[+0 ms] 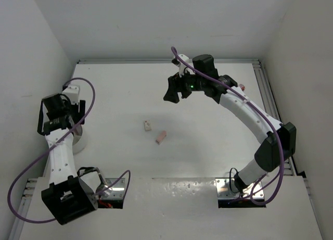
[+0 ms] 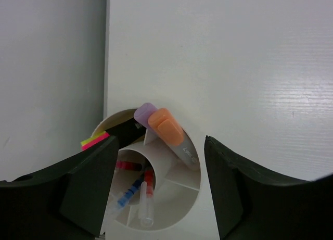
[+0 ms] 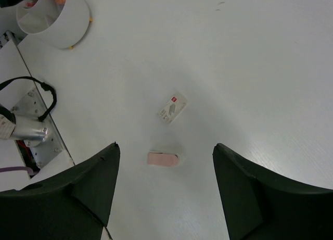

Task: Sort the stationery into containers
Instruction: Place the stationery in the storage box, then pick up the stationery from the center of the board.

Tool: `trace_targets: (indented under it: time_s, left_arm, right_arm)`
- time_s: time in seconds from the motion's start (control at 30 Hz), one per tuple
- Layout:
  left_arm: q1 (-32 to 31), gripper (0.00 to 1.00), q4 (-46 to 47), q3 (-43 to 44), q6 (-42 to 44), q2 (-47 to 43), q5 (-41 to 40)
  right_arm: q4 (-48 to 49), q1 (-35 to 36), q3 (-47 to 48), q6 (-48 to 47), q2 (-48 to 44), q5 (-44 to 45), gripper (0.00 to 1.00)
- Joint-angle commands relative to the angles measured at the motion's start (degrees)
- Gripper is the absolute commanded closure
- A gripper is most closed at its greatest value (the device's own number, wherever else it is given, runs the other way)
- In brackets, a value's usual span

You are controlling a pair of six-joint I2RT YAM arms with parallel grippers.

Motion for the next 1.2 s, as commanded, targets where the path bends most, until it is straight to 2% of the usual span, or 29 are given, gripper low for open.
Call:
trace_targets:
  time_s: [0.0, 0.13, 0.3, 0.37, 0.4, 0.47, 0.5, 0.53, 0.63, 0.73, 0.8, 0.93, 1.03, 1.1, 1.17]
  left_arm:
    - [0.96, 0.27, -0.30, 4.02, -2.33, -0.91, -0.69]
    - [1.75, 0.28, -0.64, 5.51, -4.71, -4.34, -1.21]
    - [1.75, 0.31, -9.58, 12.44, -5.60, -2.69, 1.85]
    - [1.75, 0.34, -16.94, 14.65, 0.08, -0.49, 9.92]
    - [1.75, 0.36, -19.69, 17.09, 2.82, 1.96, 17.52]
    - [1.58, 0.36, -26.62, 19.04, 9.05, 4.34, 23.55]
    - [1.40, 0.35, -28.14, 20.27, 10.74, 5.92, 28.62]
    - [1.14, 0.35, -29.46, 20.72, 11.97, 6.37, 30.06]
    - [-1.58, 0.35, -28.96, 20.90, 11.99, 6.55, 30.25]
    - [-3.17, 0.32, -27.81, 20.81, 10.85, 5.67, 29.73]
    - [-4.22, 0.31, -27.89, 20.90, 10.58, 5.76, 29.55]
    - [-7.29, 0.31, -27.63, 20.90, 10.23, 5.50, 27.71]
    - [-10.11, 0.31, -26.67, 21.34, 9.00, 5.23, 25.17]
    - [-11.69, 0.31, -25.62, 21.69, 7.86, 5.41, 24.28]
    - [-13.10, 0.31, -24.04, 21.43, 6.98, 5.41, 23.22]
  right_arm:
    - [1.46, -0.27, -0.38, 0.11, -0.69, -1.42, 0.29]
    - [1.37, -0.71, -0.91, -0.24, -1.31, -1.60, 0.29]
    - [0.50, -2.11, -2.22, -2.96, -1.75, -2.13, 0.29]
    - [-0.38, -2.81, -2.66, -6.72, -1.40, -2.74, 0.32]
    - [-2.22, -3.16, -2.75, -8.58, -1.22, -3.09, 0.34]
    - [-5.21, -3.17, -2.67, -15.06, -0.26, -3.36, 0.42]
    - [-8.01, -3.25, -2.84, -16.67, 0.09, -3.79, 0.44]
    - [-9.25, -3.17, -3.36, -17.99, 0.27, -3.88, 0.46]
    - [-12.42, -3.34, -5.30, -21.95, 0.71, -3.71, 0.50]
    - [-14.01, -3.34, -6.97, -24.85, 0.63, -3.45, 0.49]
    - [-14.01, -3.52, -7.93, -24.94, 0.89, -1.70, 0.44]
    - [-8.58, -7.64, -8.82, -17.58, 2.46, 6.55, 0.34]
    - [-8.38, -12.47, -3.58, -13.97, 7.72, 15.78, 0.29]
    - [-12.14, -16.50, 0.91, -10.55, 10.98, 20.26, 0.27]
    - [-14.87, -20.46, 7.14, -9.91, 15.10, 20.90, 0.25]
